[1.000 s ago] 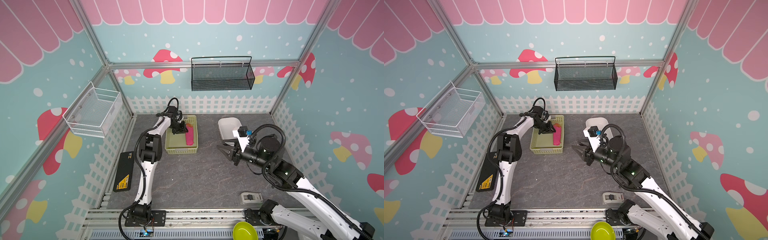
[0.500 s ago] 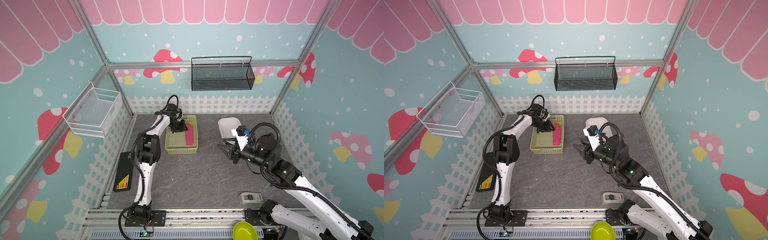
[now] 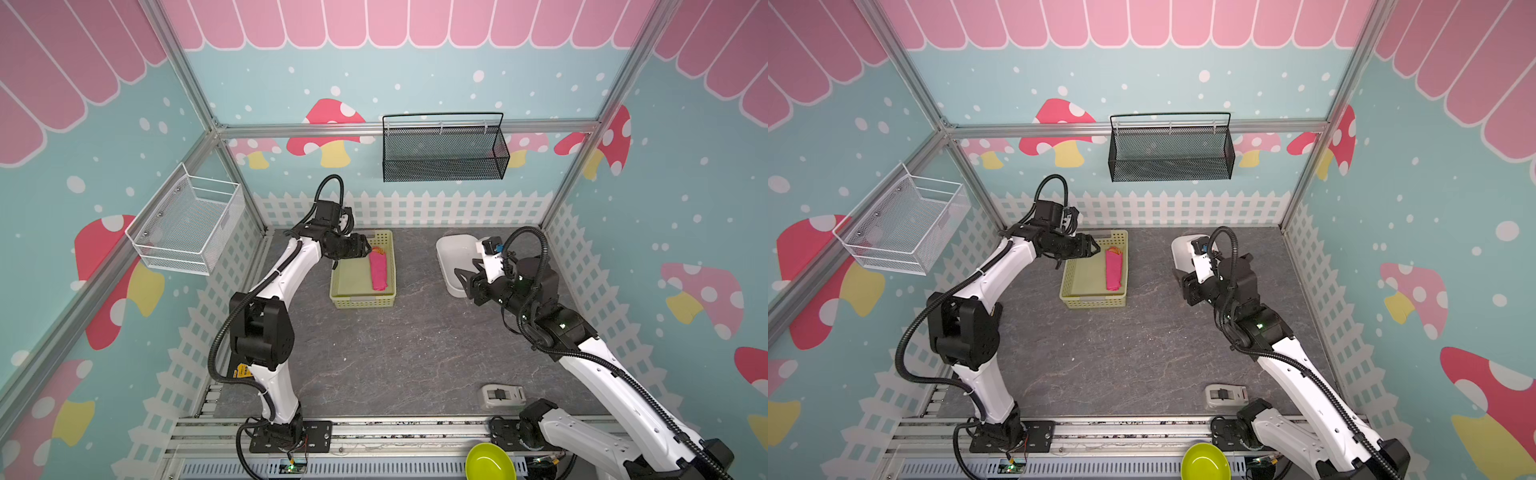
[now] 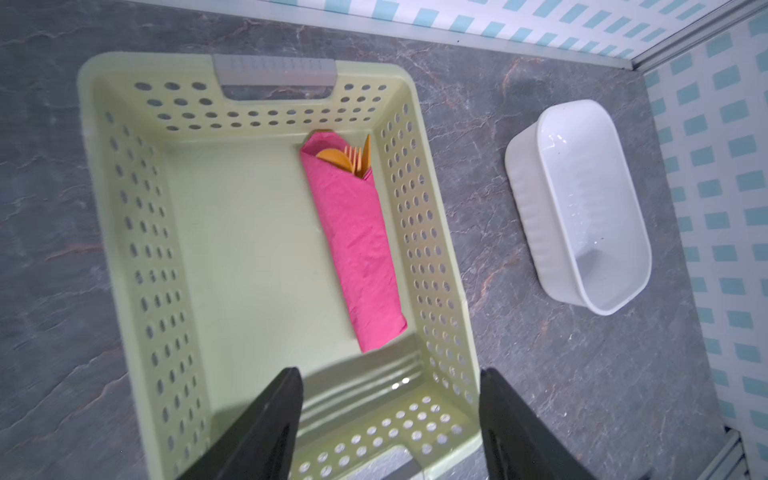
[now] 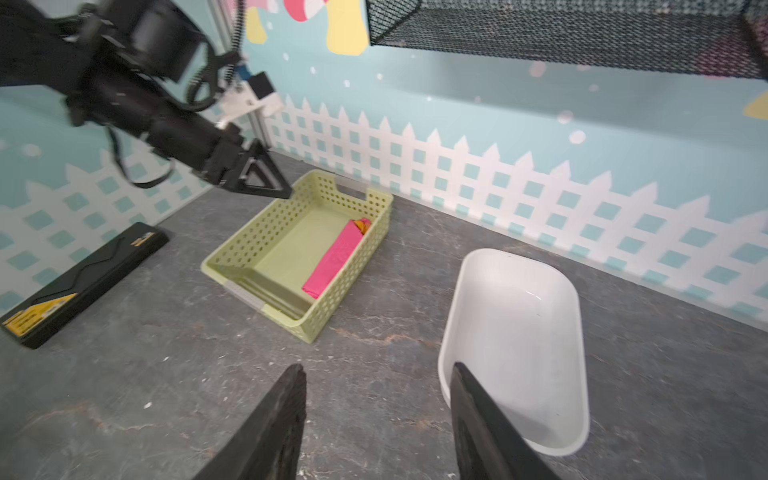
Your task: Place the utensils on the paper napkin and roll it up
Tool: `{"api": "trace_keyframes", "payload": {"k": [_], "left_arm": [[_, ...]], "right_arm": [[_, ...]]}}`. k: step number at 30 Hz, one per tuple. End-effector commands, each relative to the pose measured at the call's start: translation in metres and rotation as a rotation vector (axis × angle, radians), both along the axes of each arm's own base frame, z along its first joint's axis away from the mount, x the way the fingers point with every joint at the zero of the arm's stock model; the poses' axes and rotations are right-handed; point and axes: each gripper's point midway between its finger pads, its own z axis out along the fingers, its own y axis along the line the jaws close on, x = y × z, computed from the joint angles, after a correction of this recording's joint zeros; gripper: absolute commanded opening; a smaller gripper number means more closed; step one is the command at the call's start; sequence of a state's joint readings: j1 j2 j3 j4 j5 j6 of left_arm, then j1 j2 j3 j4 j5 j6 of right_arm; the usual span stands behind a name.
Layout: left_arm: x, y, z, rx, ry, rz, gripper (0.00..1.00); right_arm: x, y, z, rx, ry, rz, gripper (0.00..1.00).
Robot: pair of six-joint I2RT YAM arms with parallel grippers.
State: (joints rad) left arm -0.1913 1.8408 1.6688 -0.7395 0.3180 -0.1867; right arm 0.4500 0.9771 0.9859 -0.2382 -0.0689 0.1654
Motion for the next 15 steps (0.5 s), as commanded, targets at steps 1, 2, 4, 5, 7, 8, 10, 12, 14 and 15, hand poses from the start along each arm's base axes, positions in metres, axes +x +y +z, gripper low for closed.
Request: {"api": "trace_keyframes", "payload": {"k": [1,2,4,5,7,8,10,12,14,15], "left_arm": [[-0.003,0.018,0.015,0.059,-0.098,0.057,0.77],[-0.007,0.024,0.018,0.073,-0.115,0.076,0.79],[-0.016,0.036,0.019,0.102,-0.135,0.111,0.83],[-0.02,0.043,0.021,0.113,-0.152,0.137,0.94],[-0.027,0.057,0.023,0.125,-0.183,0.188,1.0],[-0.031,0.065,0.022,0.13,-0.201,0.217,1.0],[-0.038,0.083,0.019,0.149,-0.236,0.285,1.0],[-0.047,0.102,0.014,0.168,-0.265,0.359,1.0],[-0.057,0.123,0.008,0.204,-0.302,0.442,1.0],[-0.063,0.132,0.004,0.221,-0.314,0.475,1.0]], "right_arm": [[0.013,-0.019,-0.016,-0.05,0.013,-0.07,0.65],[0.018,-0.025,-0.021,-0.064,0.021,-0.101,0.69],[0.026,-0.038,-0.029,-0.087,0.033,-0.163,0.8],[0.03,-0.047,-0.033,-0.096,0.039,-0.204,0.89],[0.037,-0.06,-0.041,-0.109,0.043,-0.262,0.97],[0.04,-0.066,-0.045,-0.112,0.043,-0.29,0.97],[0.046,-0.079,-0.054,-0.115,0.046,-0.336,0.97],[0.051,-0.09,-0.065,-0.118,0.062,-0.375,0.97],[0.055,-0.102,-0.076,-0.12,0.079,-0.412,0.96],[0.057,-0.107,-0.082,-0.125,0.085,-0.429,0.96]]}}
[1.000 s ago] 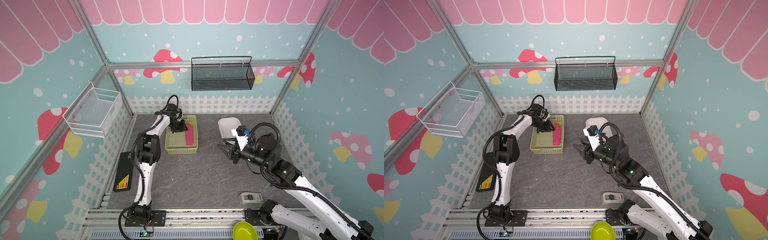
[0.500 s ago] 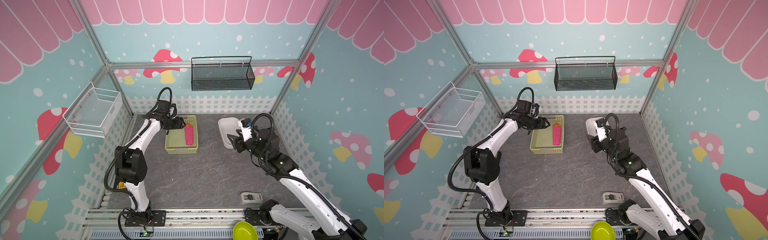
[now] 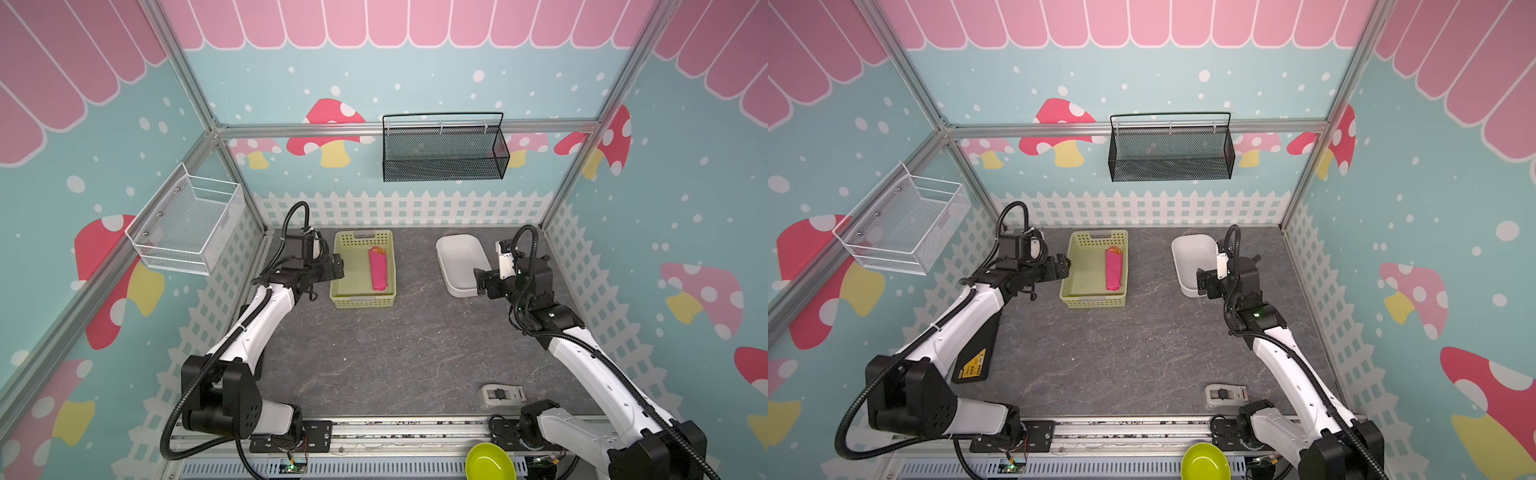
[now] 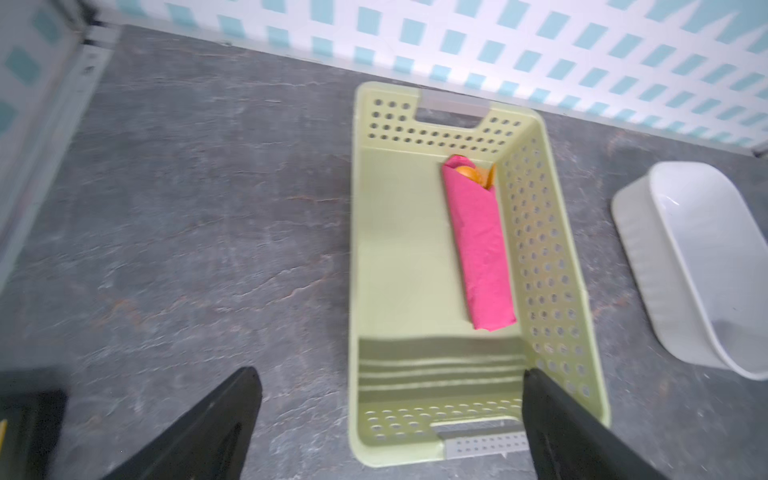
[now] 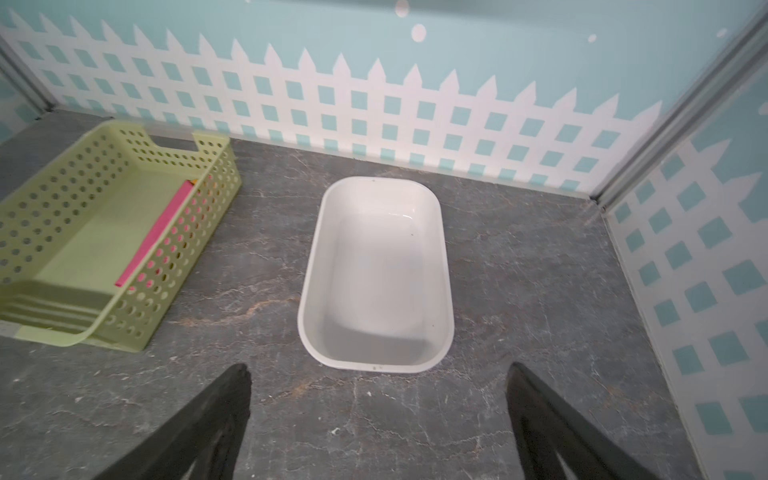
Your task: Place the utensils on the paper napkin and roll it up
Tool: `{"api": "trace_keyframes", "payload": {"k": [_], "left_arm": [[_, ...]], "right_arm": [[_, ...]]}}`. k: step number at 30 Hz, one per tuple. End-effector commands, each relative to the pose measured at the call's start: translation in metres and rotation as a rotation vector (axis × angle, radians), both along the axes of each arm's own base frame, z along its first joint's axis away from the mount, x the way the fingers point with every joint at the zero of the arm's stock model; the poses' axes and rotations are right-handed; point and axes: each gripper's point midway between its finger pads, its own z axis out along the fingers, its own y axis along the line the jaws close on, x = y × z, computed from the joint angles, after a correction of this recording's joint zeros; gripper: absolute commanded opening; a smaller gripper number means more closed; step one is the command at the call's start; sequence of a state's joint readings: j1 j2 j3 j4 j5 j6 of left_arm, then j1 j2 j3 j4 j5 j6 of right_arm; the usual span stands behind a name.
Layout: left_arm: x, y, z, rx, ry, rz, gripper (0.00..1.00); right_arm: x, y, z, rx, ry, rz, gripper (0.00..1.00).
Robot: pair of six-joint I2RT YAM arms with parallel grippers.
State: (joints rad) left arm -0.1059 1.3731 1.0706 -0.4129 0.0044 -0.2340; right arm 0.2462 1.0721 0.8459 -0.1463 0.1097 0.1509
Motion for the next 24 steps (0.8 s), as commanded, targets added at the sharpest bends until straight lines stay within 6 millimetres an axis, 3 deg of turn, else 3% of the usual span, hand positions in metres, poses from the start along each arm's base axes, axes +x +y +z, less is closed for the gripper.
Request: {"api": "trace_keyframes", "payload": {"k": [1,5,8,14,19,24], "left_arm": [[-0.003,0.039,0.002,0.073,-0.122,0.174,1.0],[-0.025,0.064,-0.023,0.143,-0.166,0.28,1.0],[-0.033,0.069,-0.049,0.179,-0.158,0.285,1.0],[-0.029,0.074,-0.081,0.255,-0.197,0.261,1.0],[-0.015,0.06,-0.072,0.237,-0.293,0.172,1.0],[-0.005,0.056,-0.059,0.217,-0.408,0.135,1.0]], "right_arm": [[0.009,-0.022,-0.01,-0.013,-0.021,-0.083,0.96],[0.013,-0.055,-0.04,-0.007,0.003,-0.182,0.97],[0.013,-0.082,-0.061,0.034,0.019,-0.252,0.98],[0.004,-0.109,-0.074,0.005,-0.139,-0.286,1.0],[-0.009,-0.124,-0.081,-0.018,-0.242,-0.36,0.99],[-0.016,-0.123,-0.091,0.017,-0.326,-0.357,1.0]]}}
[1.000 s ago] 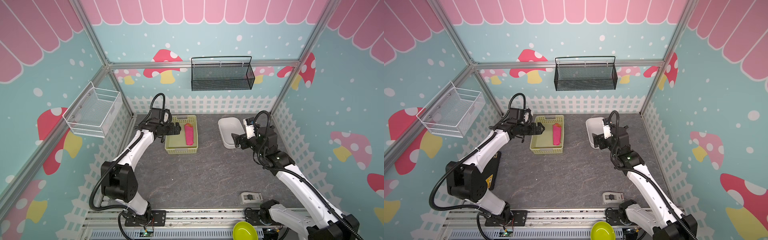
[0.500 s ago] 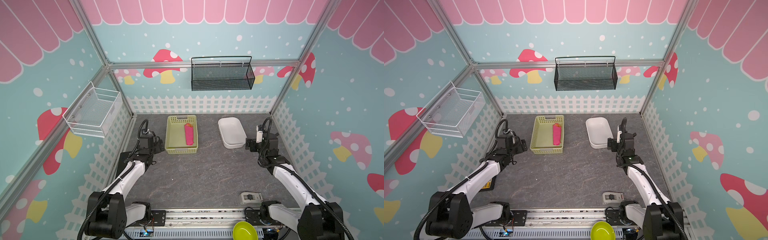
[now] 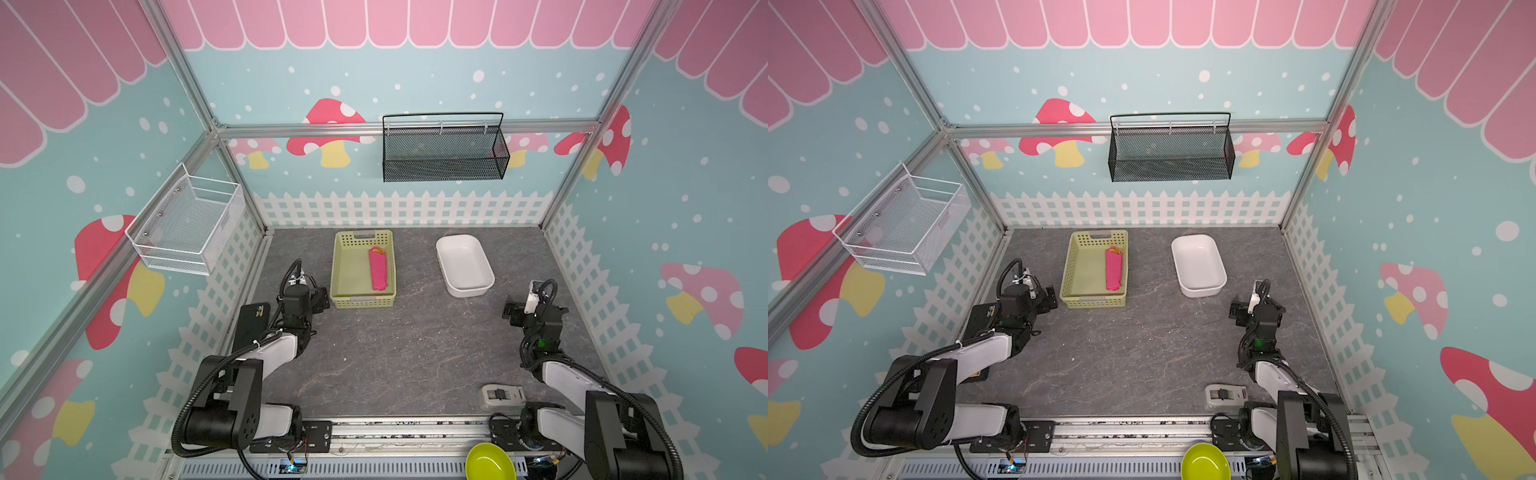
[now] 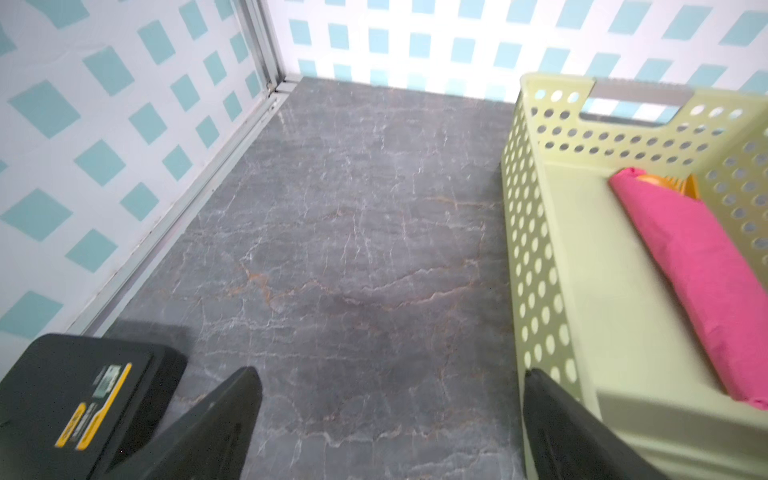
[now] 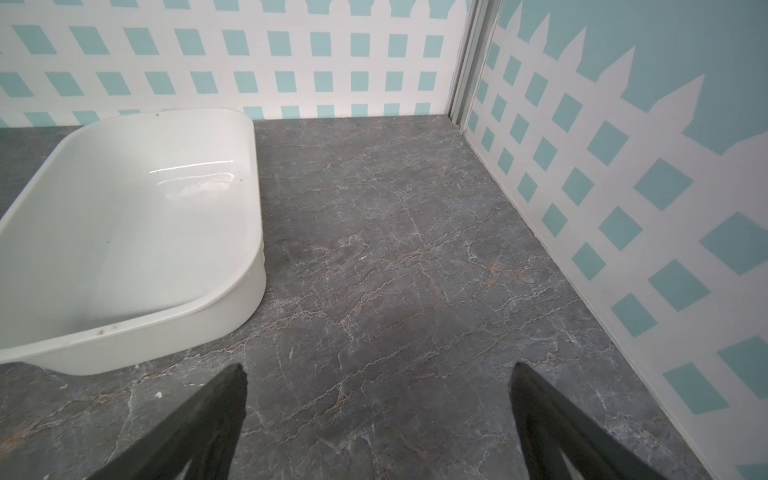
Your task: Place the utensils on the paper napkin and roll it up
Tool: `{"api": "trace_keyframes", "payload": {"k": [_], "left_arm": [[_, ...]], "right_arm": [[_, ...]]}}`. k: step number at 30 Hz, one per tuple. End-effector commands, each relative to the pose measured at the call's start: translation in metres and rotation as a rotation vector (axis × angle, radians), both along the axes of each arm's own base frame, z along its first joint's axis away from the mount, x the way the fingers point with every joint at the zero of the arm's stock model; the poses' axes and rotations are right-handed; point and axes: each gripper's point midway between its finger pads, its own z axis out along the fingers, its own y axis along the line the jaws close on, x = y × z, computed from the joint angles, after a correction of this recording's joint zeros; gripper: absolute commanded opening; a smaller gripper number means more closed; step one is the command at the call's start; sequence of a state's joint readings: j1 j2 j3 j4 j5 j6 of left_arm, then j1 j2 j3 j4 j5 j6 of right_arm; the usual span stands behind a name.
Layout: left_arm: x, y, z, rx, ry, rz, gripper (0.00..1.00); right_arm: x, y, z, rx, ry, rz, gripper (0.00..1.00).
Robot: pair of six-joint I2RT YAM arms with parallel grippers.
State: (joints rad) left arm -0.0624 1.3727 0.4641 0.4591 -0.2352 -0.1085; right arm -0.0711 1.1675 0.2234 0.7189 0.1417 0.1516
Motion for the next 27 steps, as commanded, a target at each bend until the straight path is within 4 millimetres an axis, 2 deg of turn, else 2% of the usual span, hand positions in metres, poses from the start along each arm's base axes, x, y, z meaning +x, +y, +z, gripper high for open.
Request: {"api": "trace_keyframes", "payload": {"k": [1,6,7,9,15,20,27], "left_arm": [[0.014,0.0,0.023,0.02,-0.135,-0.045,1.0],[0.006,0.011,0.015,-0.04,-0.231,-0.041,1.0],[0.004,0.011,0.011,-0.051,-0.241,-0.05,1.0],[0.005,0.005,0.015,-0.047,-0.295,-0.097,1.0],[0.019,-0.001,0.003,-0.022,-0.162,-0.104,1.0],[0.02,-0.008,0.003,0.009,-0.171,-0.118,1.0],[0.02,-0.007,0.003,0.011,-0.168,-0.116,1.0]], "right_arm": [[0.005,-0.002,0.031,-0.015,-0.19,-0.002,1.0],[0.014,0.006,0.032,-0.035,-0.226,0.058,1.0],[0.015,0.006,0.033,-0.044,-0.237,0.057,1.0],[0.015,0.004,0.029,-0.043,-0.249,0.054,1.0],[0.024,0.019,0.026,-0.062,-0.228,0.154,1.0],[0.019,0.033,0.021,-0.083,-0.261,0.234,0.99],[0.025,0.032,0.017,-0.087,-0.236,0.226,1.0]]}}
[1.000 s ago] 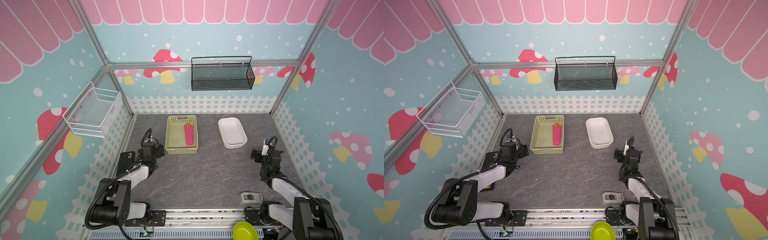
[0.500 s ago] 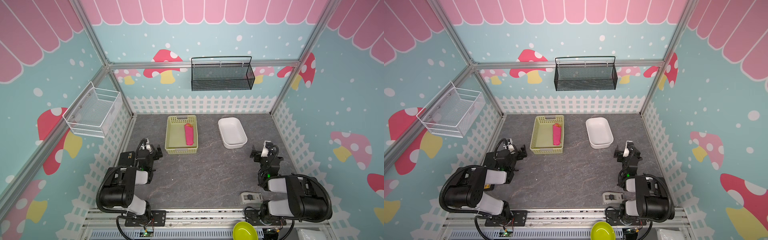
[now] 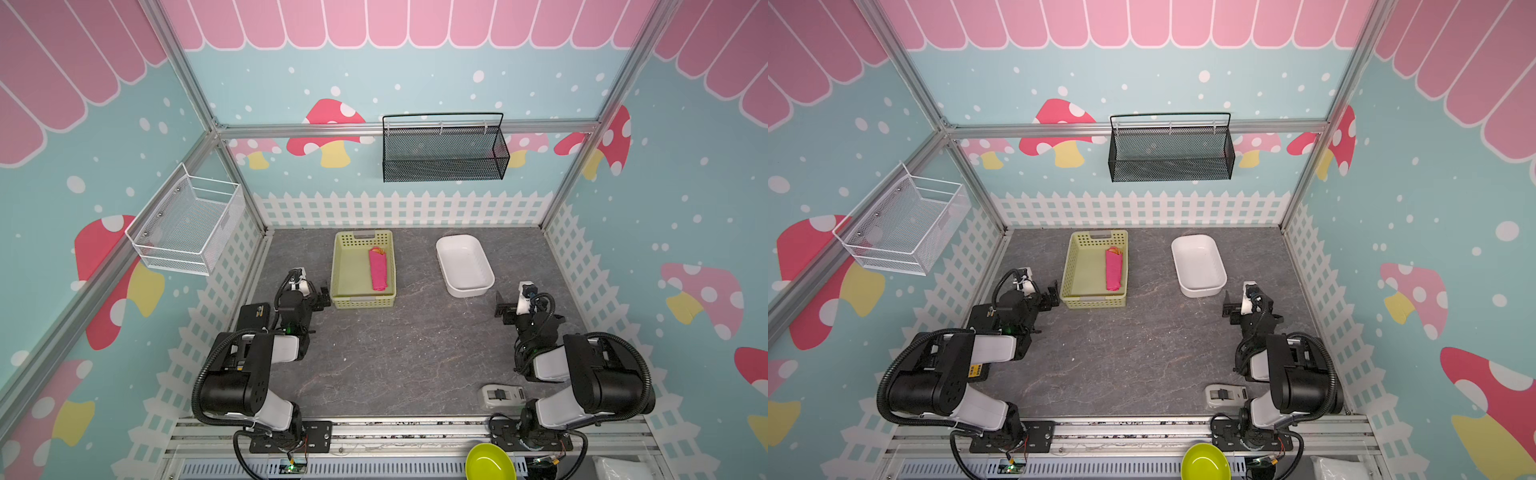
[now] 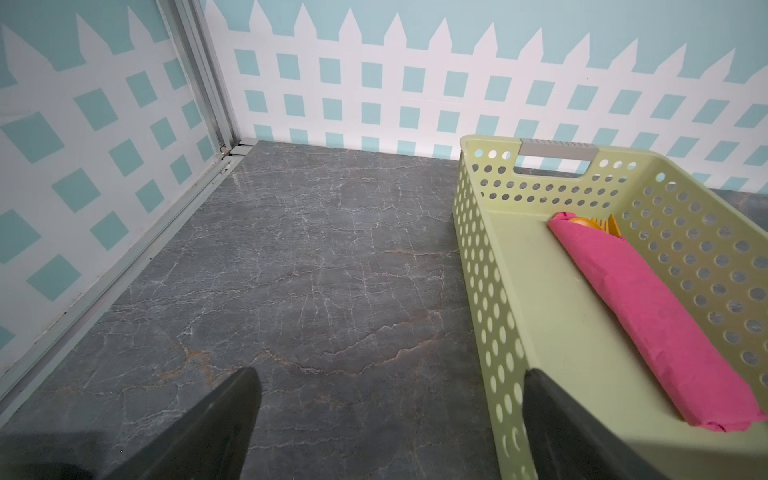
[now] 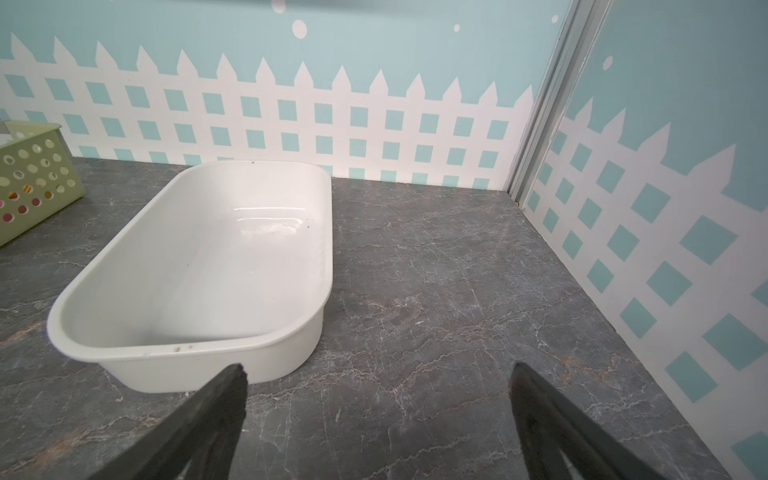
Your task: Place the utensils on the paper napkin and roll it up
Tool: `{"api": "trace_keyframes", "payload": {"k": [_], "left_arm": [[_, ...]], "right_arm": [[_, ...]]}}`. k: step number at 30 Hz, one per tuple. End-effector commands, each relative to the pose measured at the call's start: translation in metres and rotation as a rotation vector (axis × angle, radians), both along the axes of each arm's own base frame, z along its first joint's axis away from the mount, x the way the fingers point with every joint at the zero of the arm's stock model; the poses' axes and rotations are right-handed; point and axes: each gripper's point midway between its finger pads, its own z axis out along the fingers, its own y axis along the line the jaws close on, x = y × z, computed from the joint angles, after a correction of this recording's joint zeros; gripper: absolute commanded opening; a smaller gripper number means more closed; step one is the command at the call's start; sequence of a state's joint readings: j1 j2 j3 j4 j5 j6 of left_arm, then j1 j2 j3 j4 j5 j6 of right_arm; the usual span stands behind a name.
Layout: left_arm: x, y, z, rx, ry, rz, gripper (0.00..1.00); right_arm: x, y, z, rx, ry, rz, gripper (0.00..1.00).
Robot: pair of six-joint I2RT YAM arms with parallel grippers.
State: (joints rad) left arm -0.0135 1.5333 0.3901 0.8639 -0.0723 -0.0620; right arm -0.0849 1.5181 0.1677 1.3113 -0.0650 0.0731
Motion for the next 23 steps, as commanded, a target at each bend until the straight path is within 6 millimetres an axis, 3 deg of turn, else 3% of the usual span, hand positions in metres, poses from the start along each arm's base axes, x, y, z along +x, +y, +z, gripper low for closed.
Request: {"api": "trace_keyframes", "payload": {"k": [1,23], "left_arm": [[0.002,0.002,0.003,0.032,-0.006,0.005,1.0],[0.002,0.002,0.003,0.031,-0.009,0.005,1.0]], "right_arm": [[0.002,0.004,0.015,-0.033,-0.06,0.02,1.0],[0.009,0.017,0.013,-0.069,-0.04,0.081,0.99]]}}
